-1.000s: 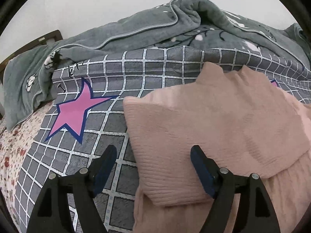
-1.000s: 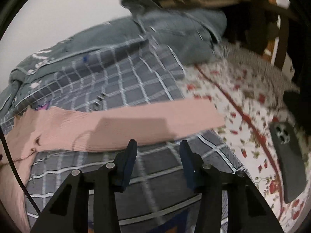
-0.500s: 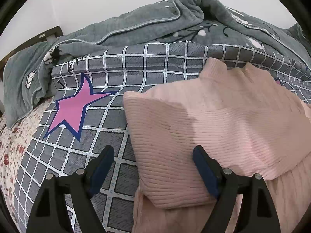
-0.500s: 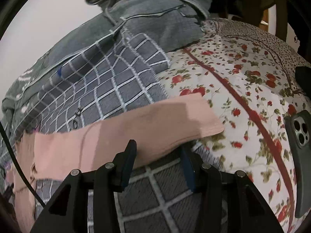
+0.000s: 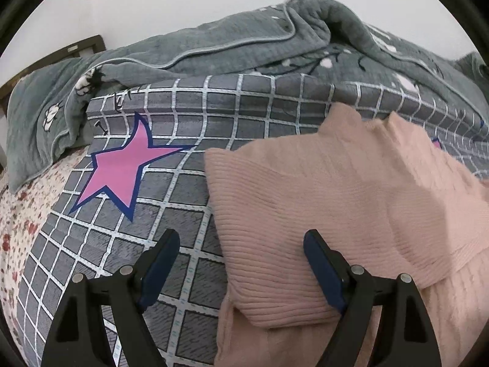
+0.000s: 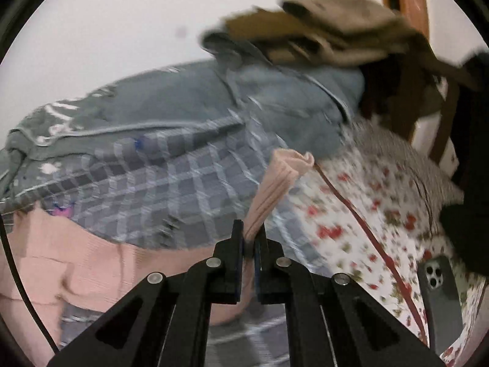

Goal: Fold small clothes

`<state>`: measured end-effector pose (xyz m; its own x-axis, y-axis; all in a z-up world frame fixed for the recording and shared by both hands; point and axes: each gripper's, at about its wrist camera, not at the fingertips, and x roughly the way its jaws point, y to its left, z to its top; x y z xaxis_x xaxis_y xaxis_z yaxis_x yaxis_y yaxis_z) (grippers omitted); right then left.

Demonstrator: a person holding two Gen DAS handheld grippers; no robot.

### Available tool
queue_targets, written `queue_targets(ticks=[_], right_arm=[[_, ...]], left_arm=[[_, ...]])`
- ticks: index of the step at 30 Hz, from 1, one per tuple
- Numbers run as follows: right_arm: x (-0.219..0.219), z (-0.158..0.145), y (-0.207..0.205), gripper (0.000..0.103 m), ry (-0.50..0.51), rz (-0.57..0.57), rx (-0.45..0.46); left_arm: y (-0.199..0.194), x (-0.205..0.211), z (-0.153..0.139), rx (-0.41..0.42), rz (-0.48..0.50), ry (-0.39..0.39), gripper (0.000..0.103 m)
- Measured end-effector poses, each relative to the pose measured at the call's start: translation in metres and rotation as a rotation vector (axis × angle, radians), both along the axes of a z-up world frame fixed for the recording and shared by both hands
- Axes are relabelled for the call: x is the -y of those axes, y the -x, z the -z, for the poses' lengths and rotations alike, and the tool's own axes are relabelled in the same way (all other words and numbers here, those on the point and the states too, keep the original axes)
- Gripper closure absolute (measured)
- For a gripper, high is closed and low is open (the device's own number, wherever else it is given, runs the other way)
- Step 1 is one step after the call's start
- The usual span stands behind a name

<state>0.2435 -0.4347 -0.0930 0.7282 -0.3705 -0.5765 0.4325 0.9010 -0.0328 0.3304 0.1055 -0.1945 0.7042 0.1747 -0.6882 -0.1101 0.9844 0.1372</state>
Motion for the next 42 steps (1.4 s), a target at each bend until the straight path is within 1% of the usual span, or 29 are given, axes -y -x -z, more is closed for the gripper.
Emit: queue_targets(ticks=[2,5,7,8,9,10,12,14,17,18,19,21,22,24,25,26,28,30,31,32,33,34,35,36,38,40,41,42], right_arm=[[-0.027,-0.015,-0.006,0.097,0.015,-0.044,0.026],[-0.082,-0.038,-0.015,0.097,0.071,-0.115,0.072],[-0.119,-0.051,-0.023,0.097,0.088,-0.177,0.098],[-0.144,-0.058,-0.029,0.097,0.093,-0.220,0.111],[-0.159,-0.061,-0.032,0.097,0.097,-0.240,0.116],[-0.179,-0.064,-0.037,0.097,0.096,-0.272,0.122],[-0.219,-0.070,-0.047,0.097,0.073,-0.343,0.127],[-0.258,-0.070,-0.058,0.097,0.050,-0.405,0.130],[-0.308,-0.065,-0.072,0.097,0.011,-0.483,0.126],[-0.327,-0.062,-0.077,0.097,-0.009,-0.515,0.125],[-0.350,-0.056,-0.081,0.097,-0.028,-0.558,0.119],[-0.387,-0.043,-0.086,0.097,-0.043,-0.629,0.101],[-0.402,-0.034,-0.086,0.097,-0.051,-0.659,0.087],[-0.430,-0.012,-0.089,0.097,-0.082,-0.725,0.029],[-0.446,0.006,-0.090,0.097,-0.110,-0.770,-0.021],[-0.456,0.021,-0.092,0.097,-0.120,-0.790,-0.057],[-0.468,0.045,-0.092,0.096,-0.139,-0.808,-0.113],[-0.476,0.066,-0.096,0.091,-0.175,-0.847,-0.165],[-0.477,0.070,-0.098,0.084,-0.195,-0.868,-0.185],[-0.478,0.073,-0.098,0.080,-0.224,-0.899,-0.210],[-0.476,0.073,-0.097,0.072,-0.255,-0.926,-0.231],[-0.471,0.070,-0.092,0.063,-0.269,-0.940,-0.228],[-0.463,0.064,-0.085,0.058,-0.257,-0.938,-0.205],[-0.458,0.060,-0.079,0.049,-0.241,-0.933,-0.187],[-0.438,0.049,-0.063,0.048,-0.180,-0.912,-0.139],[-0.410,0.039,-0.051,0.048,-0.089,-0.847,-0.106],[-0.389,0.035,-0.045,0.048,-0.016,-0.781,-0.087],[-0.372,0.031,-0.042,0.048,0.034,-0.733,-0.073]], left_arm=[[0.002,-0.008,-0.004,0.011,-0.015,0.035,0.020],[0.008,-0.023,-0.010,0.033,-0.047,0.091,0.020],[0.011,-0.030,-0.013,0.050,-0.065,0.094,0.020],[0.012,-0.033,-0.015,0.061,-0.071,0.080,0.020],[0.014,-0.036,-0.017,0.073,-0.076,0.068,0.020],[0.014,-0.040,-0.019,0.078,-0.079,0.068,0.020],[0.016,-0.053,-0.023,0.087,-0.108,0.086,0.020],[0.018,-0.068,-0.028,0.106,-0.168,0.115,0.020],[0.020,-0.091,-0.035,0.116,-0.229,0.160,0.020],[0.022,-0.097,-0.036,0.122,-0.243,0.165,0.020],[0.024,-0.102,-0.037,0.131,-0.259,0.159,0.020],[0.026,-0.110,-0.040,0.143,-0.307,0.109,0.020],[0.026,-0.113,-0.041,0.146,-0.320,0.097,0.020],[0.027,-0.122,-0.041,0.148,-0.341,0.094,0.020],[0.027,-0.125,-0.041,0.144,-0.351,0.101,0.020],[0.027,-0.129,-0.040,0.138,-0.361,0.119,0.020],[0.025,-0.133,-0.038,0.126,-0.360,0.155,0.021],[0.025,-0.129,-0.037,0.118,-0.348,0.159,0.020],[0.026,-0.126,-0.038,0.119,-0.340,0.154,0.020],[0.027,-0.122,-0.038,0.121,-0.327,0.152,0.020],[0.028,-0.120,-0.039,0.123,-0.312,0.156,0.020],[0.029,-0.117,-0.039,0.125,-0.293,0.165,0.020],[0.030,-0.114,-0.039,0.125,-0.272,0.180,0.020],[0.030,-0.112,-0.039,0.128,-0.254,0.195,0.020],[0.033,-0.106,-0.040,0.134,-0.209,0.234,0.020],[0.034,-0.099,-0.039,0.134,-0.161,0.264,0.021],[0.034,-0.095,-0.039,0.132,-0.127,0.282,0.021],[0.035,-0.091,-0.039,0.131,-0.098,0.298,0.022]])
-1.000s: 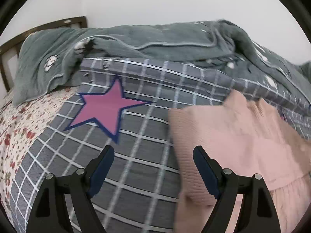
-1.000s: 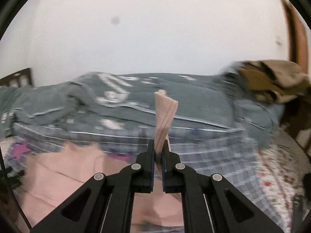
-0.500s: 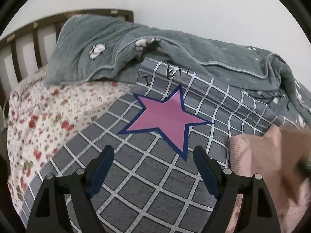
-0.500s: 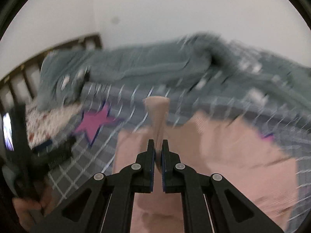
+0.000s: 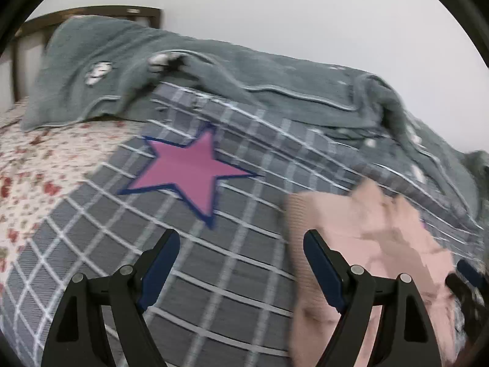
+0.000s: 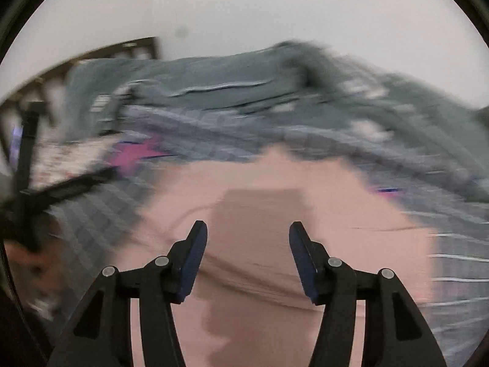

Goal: Fold small clothes

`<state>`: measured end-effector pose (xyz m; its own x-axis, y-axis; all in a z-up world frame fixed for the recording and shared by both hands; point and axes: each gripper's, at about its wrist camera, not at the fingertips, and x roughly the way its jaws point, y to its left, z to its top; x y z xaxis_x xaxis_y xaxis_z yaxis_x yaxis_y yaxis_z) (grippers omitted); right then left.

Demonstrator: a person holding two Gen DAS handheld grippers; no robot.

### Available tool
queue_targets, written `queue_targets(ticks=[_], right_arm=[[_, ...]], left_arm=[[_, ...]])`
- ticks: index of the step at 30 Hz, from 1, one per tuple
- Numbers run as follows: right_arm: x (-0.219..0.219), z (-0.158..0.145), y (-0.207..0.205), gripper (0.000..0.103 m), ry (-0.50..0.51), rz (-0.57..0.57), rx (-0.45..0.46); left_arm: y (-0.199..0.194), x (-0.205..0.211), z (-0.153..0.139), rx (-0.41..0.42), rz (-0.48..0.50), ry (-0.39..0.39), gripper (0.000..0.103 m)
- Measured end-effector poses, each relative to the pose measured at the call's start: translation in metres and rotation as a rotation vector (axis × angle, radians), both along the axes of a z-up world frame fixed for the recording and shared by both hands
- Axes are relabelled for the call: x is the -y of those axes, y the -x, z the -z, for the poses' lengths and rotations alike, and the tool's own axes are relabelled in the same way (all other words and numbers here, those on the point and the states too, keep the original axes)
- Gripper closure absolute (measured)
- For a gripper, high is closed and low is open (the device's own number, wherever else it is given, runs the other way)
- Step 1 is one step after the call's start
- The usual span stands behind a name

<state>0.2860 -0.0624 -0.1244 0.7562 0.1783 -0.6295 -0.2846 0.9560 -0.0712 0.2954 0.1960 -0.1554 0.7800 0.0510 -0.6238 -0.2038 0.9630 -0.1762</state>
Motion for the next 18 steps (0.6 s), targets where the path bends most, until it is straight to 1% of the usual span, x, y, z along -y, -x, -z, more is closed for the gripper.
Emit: queue_targets(ticks=[1,3,5,6,7,9,10,11,13,15,17,18], right_arm=[[0.016,-0.001,0.003,0.048,0.039,0.046,0.026],[0.050,-0.003,0.008,0.048,0.090,0.131,0.055],[0.086,-0.001,0.008,0.049,0.113,0.203,0.042],[0.103,0.003,0.007,0.053,0.121,0.245,0.031],[0.118,0.007,0.005,0.058,0.122,0.285,0.020],[0.146,0.018,0.003,0.062,0.091,0.346,-0.030],[0.154,0.023,0.001,0.064,0.066,0.355,-0.056],[0.164,0.031,-0.001,0.064,0.022,0.357,-0.091],[0.173,0.043,-0.007,0.065,-0.027,0.352,-0.132],[0.182,0.049,-0.011,0.065,-0.073,0.354,-0.163],[0.187,0.050,-0.013,0.065,-0.099,0.353,-0.182],[0.185,0.050,-0.013,0.065,-0.102,0.351,-0.187]], left_arm=[[0.000,0.004,0.000,0.003,0.021,0.012,0.022],[-0.001,0.012,0.002,0.011,0.070,0.066,0.022],[-0.004,0.023,0.006,-0.001,0.102,0.103,0.023],[-0.005,0.032,0.009,-0.008,0.122,0.103,0.026],[-0.006,0.039,0.011,-0.014,0.136,0.087,0.028],[-0.008,0.053,0.015,-0.027,0.157,0.038,0.041],[-0.010,0.059,0.017,-0.035,0.171,0.016,0.044],[-0.012,0.066,0.019,-0.046,0.183,-0.002,0.049],[-0.014,0.073,0.024,-0.074,0.192,-0.015,0.060],[-0.019,0.076,0.030,-0.109,0.187,-0.019,0.077],[-0.022,0.077,0.035,-0.139,0.165,-0.043,0.086],[-0.022,0.076,0.035,-0.136,0.162,-0.036,0.088]])
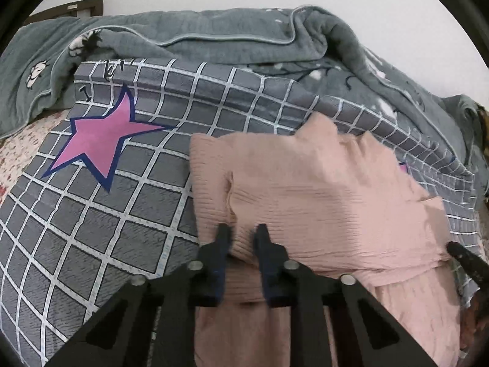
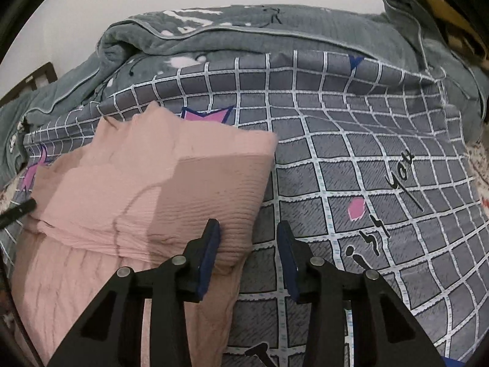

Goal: Fold small clothes

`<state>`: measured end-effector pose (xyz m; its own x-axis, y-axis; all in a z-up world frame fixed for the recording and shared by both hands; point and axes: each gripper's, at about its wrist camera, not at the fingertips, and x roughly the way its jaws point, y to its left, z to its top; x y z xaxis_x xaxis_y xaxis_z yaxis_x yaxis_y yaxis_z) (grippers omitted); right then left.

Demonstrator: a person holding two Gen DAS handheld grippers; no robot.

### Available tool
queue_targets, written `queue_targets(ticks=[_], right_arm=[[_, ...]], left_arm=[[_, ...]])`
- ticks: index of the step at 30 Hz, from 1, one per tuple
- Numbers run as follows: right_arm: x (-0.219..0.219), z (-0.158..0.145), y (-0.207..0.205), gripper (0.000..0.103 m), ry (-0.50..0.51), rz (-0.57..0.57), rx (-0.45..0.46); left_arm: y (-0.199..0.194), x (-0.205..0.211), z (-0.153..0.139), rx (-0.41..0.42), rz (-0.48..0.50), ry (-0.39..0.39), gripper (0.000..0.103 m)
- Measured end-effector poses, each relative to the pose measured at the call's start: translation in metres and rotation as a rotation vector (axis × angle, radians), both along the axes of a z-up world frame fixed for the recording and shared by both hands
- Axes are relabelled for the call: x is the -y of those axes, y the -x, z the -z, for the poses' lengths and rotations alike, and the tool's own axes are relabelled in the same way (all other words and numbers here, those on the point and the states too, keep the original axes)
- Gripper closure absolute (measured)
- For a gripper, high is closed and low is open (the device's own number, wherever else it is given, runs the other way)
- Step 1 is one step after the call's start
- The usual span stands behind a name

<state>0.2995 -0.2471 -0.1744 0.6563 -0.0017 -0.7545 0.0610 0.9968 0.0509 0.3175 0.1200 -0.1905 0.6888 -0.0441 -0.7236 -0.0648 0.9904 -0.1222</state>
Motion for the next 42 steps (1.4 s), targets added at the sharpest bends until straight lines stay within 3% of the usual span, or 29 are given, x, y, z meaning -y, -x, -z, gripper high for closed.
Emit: queue_targets(ticks=[5,9,16,19,20,31,36,42], right_arm=[[-0.006,-0.010,0.005,0.066,0.005,-0.010,0.059],[-0.009,0.013,-0.013,0.066,0.007,-0.026,-0.041],[-0.008,0.000,0.002,0.065,0.012,-0.037,-0.008],[-0.012,-0.008,0.016,0.065,0.040,-0.052,0.012],[-0.014,-0.012,0.024,0.065,0.043,-0.066,0.022],[-0.024,-0.048,0.111,0.065,0.193,-0.075,0.094],[-0.020,-0.067,0.163,0.064,0.160,-0.047,0.123],[-0.020,-0.078,0.206,0.064,0.121,-0.037,0.095]], left_arm=[[0.000,-0.009,-0.003,0.007,-0.021,0.046,0.089],[-0.004,-0.002,0.002,-0.016,-0.025,0.000,0.089],[-0.002,-0.007,0.000,-0.018,-0.028,0.032,0.082],[0.001,-0.003,-0.002,-0.019,-0.025,0.023,0.051],[0.003,-0.001,-0.004,-0.008,-0.029,0.004,0.034],[0.040,0.002,-0.025,0.117,0.025,-0.014,0.034],[0.079,0.002,-0.036,0.198,0.098,-0.126,0.034],[0.134,-0.014,-0.041,0.149,0.116,0.004,0.037]])
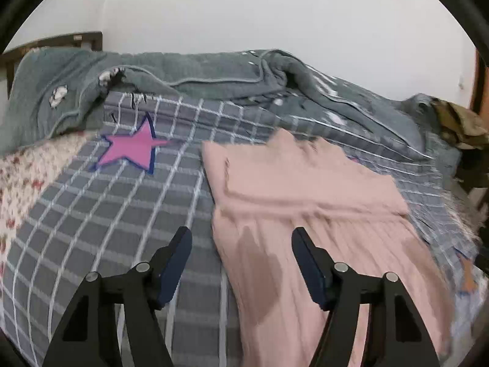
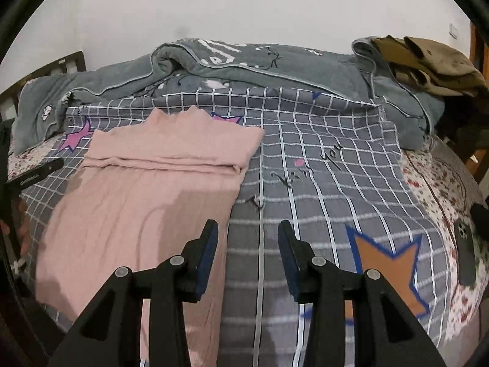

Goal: Fold small clothes

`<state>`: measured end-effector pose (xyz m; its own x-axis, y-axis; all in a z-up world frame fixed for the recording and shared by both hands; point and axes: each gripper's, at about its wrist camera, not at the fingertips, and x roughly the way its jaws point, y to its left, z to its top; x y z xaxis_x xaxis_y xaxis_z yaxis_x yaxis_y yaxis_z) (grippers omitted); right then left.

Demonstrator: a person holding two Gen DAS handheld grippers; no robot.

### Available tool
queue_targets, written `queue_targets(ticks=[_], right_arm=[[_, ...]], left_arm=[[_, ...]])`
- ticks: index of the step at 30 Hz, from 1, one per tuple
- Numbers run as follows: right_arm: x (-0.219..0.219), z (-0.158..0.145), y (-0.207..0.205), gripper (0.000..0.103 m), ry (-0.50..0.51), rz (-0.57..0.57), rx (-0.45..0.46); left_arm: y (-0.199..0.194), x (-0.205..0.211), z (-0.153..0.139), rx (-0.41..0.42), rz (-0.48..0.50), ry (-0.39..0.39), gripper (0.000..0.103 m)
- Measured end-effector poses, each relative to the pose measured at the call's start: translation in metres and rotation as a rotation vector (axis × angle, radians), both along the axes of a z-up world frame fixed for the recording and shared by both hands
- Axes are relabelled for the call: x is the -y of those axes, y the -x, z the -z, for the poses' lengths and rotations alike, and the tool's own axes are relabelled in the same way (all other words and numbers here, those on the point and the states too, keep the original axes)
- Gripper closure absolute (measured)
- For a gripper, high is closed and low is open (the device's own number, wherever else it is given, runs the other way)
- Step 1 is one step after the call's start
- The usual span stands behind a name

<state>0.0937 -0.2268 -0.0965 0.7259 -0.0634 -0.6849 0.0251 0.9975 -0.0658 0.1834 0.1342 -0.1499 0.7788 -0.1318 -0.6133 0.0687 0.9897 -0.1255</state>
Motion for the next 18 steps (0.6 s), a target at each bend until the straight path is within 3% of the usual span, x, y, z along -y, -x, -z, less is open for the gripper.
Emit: queue_targets(ticks=[5,12,18], right_arm=[[-0.010,0.008,0.031,0.064,-0.007,-0.035,-0.018],[-0.021,0.037,0.056,0.064,-0.075,-0.082,-0.085],[-0.025,0.061,0.070,0.064,-0.090,-0.097,-0.102]], left_arm=[[0.048,0.000,0.008,-0.045,0.041,-0.022,0.037],[0.112,-0.010,0.023,-0.086,0.029,0.044,0.037],[0.136,-0.012,0.042,-0.149,0.023,0.062,0.040]])
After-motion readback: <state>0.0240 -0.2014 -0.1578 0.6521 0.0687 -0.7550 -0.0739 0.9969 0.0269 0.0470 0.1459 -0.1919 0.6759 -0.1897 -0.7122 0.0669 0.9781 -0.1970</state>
